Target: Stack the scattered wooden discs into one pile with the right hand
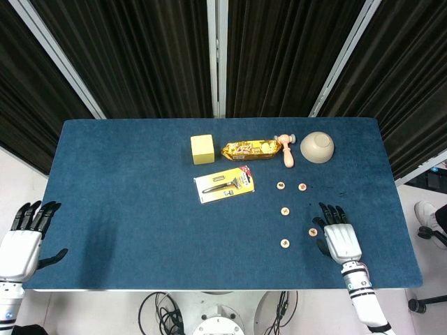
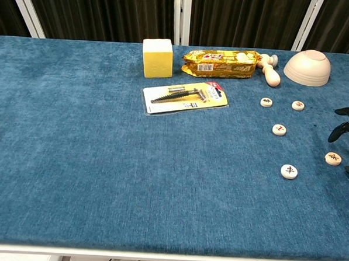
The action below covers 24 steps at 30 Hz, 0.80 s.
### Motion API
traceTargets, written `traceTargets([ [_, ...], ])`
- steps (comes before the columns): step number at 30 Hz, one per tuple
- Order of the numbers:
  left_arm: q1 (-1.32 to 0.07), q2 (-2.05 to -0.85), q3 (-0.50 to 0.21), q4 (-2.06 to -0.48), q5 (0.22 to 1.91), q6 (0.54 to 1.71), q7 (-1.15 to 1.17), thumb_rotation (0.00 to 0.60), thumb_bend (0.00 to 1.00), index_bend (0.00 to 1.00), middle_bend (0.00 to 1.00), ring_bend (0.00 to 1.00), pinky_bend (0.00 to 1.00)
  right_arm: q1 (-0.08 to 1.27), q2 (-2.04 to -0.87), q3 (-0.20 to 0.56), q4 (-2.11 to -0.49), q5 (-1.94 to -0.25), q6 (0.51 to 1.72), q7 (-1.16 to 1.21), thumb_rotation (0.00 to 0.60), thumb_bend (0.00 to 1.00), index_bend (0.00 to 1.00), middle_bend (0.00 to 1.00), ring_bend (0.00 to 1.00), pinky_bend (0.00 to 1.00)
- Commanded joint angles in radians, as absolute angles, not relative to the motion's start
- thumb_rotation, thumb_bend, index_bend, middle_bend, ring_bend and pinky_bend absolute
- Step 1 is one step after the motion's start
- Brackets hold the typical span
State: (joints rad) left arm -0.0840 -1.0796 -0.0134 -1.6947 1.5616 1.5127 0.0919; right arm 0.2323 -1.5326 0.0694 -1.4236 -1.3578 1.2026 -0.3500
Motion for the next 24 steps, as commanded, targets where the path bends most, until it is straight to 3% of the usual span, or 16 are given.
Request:
traceTargets([
  [1, -0.084, -1.079, -0.013, -1.696, 1.56, 1.51, 0.096, 0.6, 0.13, 0.1, 0.09, 0.0, 0.0, 0.239, -1.54, 0.071, -1.42, -1.351, 1.196, -0.356, 0.6, 0.33, 0.33, 0.0, 0.0, 0.0],
  [24, -0.083, -1.076, -0.015, -1.702, 1.545, 1.501, 0.091, 0.6, 0.13, 0.1, 0.09, 0.0, 0.0, 0.257, -1.58, 0.069, -1.394, -1.33, 1.212, -0.381, 0.6, 0.34, 0.47, 0.01, 0.0, 0.0],
])
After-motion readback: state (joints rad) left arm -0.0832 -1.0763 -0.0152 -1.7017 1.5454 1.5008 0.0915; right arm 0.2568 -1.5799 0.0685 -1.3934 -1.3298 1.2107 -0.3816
